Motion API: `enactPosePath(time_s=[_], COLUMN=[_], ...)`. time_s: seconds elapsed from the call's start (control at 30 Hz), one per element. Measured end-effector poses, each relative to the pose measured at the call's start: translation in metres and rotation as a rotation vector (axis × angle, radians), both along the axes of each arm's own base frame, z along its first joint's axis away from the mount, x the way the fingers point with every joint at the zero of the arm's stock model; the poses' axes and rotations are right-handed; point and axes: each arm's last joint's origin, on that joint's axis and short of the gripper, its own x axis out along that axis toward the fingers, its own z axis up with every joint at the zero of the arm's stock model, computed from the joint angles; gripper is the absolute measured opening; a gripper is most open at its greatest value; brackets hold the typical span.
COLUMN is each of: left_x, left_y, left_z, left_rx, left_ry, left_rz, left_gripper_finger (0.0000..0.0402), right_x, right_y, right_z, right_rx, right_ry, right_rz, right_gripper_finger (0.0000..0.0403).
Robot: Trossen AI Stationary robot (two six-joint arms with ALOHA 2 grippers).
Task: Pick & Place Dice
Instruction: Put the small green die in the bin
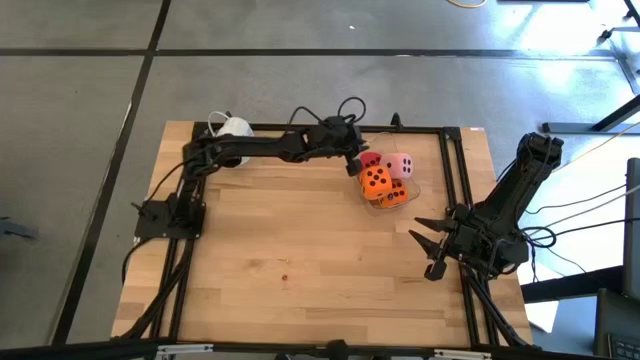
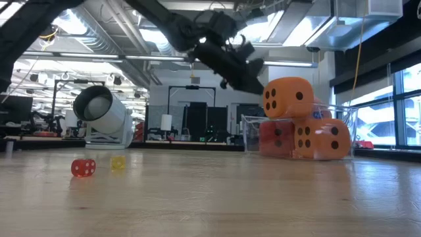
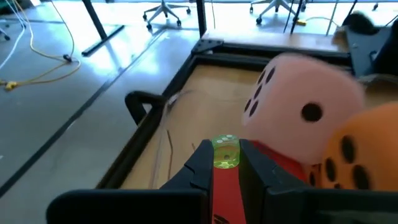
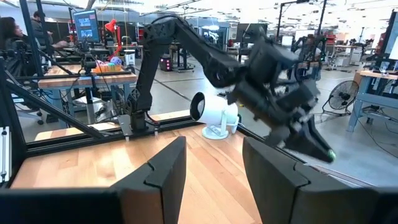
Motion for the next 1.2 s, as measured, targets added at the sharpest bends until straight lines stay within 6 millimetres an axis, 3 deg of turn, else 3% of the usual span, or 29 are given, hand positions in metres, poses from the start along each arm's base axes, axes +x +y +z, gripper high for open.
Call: enactPosePath(time_s=[0.17, 0.53, 0.9, 1.2], left_x=[0.007, 0.006, -0.002, -0.002], left_y=[0.006, 0.006, 0.005, 0.004], left_z=[-0.021, -0.019, -0.033, -0.034], left_rx=[0.001, 0.028, 0.014, 0.016], left_ry=[0.02, 0.036, 0.215, 0.23], left_rz=[0.025, 0.034, 0.081, 0.077], left_gripper_finger=[0.0033, 0.0071, 0.0105, 0.0136], right_x=[0.0, 0.0, 0.0, 0.0], right_y=[0.0, 0.0, 0.0, 0.0], right_z=[0.0, 0.0, 0.0, 0.0], right_rx=[0.01, 0.029, 0.073, 0.077], right_ry=[-0.005, -0.014, -0.036, -0.039], right_rz=[0.001, 0.001, 0.004, 0.01], right_gripper_finger=[0.016, 0.016, 0.016, 0.016])
